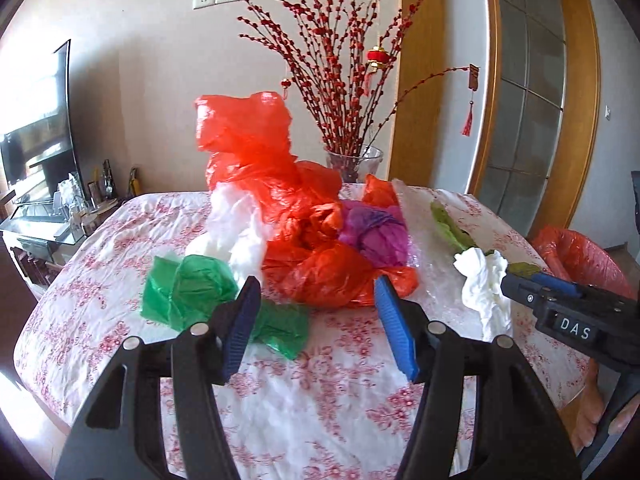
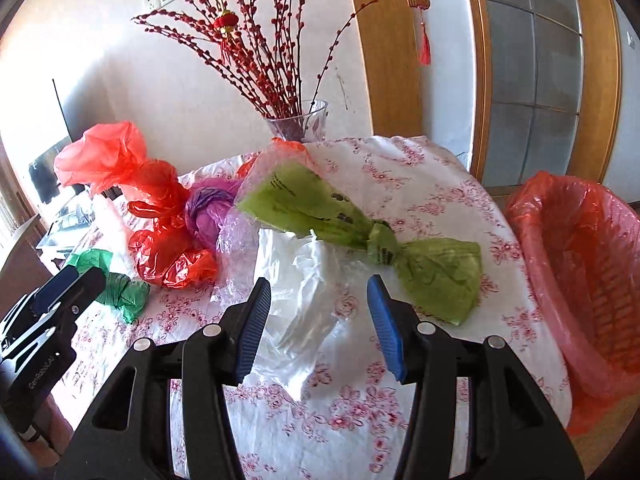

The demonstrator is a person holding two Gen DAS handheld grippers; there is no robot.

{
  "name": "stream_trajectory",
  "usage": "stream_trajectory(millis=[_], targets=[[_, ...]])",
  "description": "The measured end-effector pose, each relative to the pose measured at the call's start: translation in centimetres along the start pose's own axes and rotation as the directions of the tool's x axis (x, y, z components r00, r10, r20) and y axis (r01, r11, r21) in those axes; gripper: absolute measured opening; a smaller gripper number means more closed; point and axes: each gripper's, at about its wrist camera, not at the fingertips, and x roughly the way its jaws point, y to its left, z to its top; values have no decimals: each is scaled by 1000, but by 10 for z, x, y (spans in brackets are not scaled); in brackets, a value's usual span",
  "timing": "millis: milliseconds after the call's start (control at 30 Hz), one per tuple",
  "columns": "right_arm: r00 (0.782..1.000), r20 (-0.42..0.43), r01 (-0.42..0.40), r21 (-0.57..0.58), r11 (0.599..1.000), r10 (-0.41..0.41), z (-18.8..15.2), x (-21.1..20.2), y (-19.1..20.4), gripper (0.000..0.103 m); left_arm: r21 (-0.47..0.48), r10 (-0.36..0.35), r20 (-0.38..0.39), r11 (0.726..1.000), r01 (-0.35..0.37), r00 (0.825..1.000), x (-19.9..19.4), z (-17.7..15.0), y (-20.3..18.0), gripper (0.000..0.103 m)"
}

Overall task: Collect trash
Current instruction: 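Grasp the white tissue-like bag with the right tool while the left tool returns to the table, then grasp the green plastic bag with the left tool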

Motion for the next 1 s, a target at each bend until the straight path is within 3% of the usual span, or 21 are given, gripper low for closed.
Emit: stream_trajectory(millis=[100,400,633,1000], targets=[[1000,-21,11,2,1000,-11,-2,13,9,58,-20,28,0,999,-28,1000,-1,-2,17,61],[997,-67,47,-35,998,-50,-5,32,15,58,-62,89,-1,994,-89,996,-4,-8,52,63],[995,-83,56,-25,998,-58,-10,31,7,26,-86,102,-21,991,-103,995,1,-11,65,67],[996,-53,64,-22,998,-65,-13,14,-1,21,-152,115,-77,980,-126,990,20,-4,92,67]])
